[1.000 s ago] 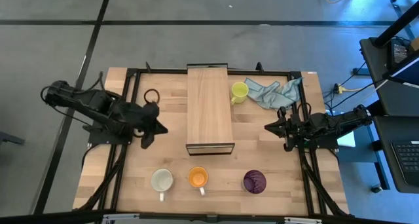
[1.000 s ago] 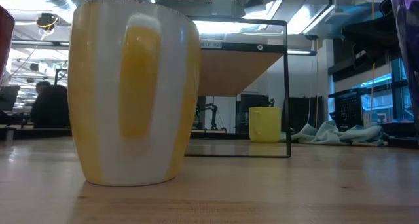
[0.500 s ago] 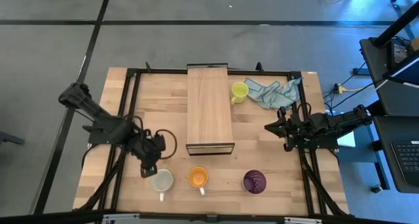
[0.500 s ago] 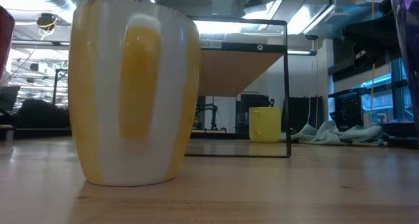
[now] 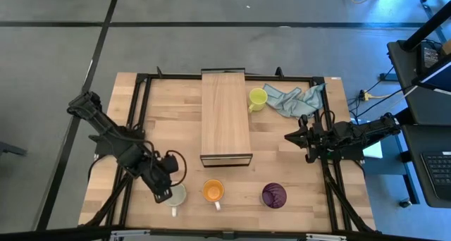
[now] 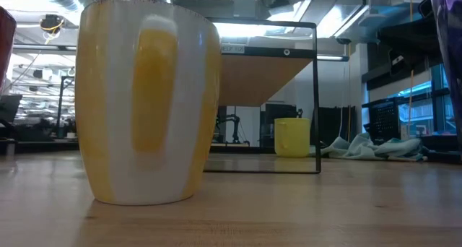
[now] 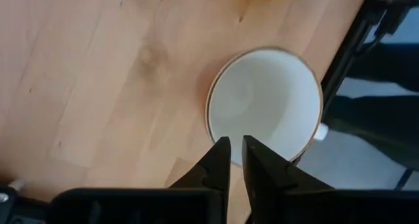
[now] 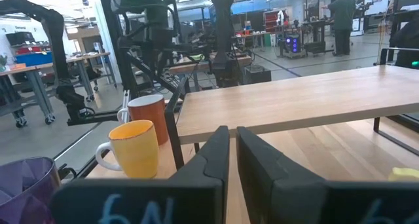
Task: Stack small to large cups/mugs on shelf
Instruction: Put the orange mug on the shelf
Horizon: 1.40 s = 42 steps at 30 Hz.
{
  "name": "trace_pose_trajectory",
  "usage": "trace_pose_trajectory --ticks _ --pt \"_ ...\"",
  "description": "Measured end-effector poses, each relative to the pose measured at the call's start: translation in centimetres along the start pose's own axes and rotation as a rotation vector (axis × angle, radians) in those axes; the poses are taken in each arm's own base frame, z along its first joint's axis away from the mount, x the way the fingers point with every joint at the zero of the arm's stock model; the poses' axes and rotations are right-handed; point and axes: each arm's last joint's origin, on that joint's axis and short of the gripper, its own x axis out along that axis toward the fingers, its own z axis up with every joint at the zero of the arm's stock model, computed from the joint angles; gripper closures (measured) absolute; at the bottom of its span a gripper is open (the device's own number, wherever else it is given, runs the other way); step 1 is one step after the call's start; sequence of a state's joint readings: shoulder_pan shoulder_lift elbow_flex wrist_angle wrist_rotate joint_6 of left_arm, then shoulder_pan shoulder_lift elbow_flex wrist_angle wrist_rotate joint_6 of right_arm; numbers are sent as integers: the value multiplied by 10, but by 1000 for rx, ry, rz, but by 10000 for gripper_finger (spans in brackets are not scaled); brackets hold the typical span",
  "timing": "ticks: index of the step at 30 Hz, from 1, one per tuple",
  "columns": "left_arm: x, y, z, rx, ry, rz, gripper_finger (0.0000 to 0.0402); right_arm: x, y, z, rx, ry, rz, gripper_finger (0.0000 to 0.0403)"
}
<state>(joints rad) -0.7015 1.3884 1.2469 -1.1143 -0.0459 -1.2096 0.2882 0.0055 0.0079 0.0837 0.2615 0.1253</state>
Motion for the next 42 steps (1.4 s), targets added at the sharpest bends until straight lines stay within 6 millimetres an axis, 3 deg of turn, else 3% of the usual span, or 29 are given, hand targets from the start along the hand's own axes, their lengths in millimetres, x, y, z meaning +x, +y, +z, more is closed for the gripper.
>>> trace_pose_trajectory --ticks 9,21,42 --pt "-1 4 9 -45 -38 3 365 0 0 0 0 0 0 371" --pt "-1 4 8 -43 -59 20 265 0 0 0 0 0 0 371" --pt "19 7 -17 34 -93 102 266 0 0 0 0 0 0 371"
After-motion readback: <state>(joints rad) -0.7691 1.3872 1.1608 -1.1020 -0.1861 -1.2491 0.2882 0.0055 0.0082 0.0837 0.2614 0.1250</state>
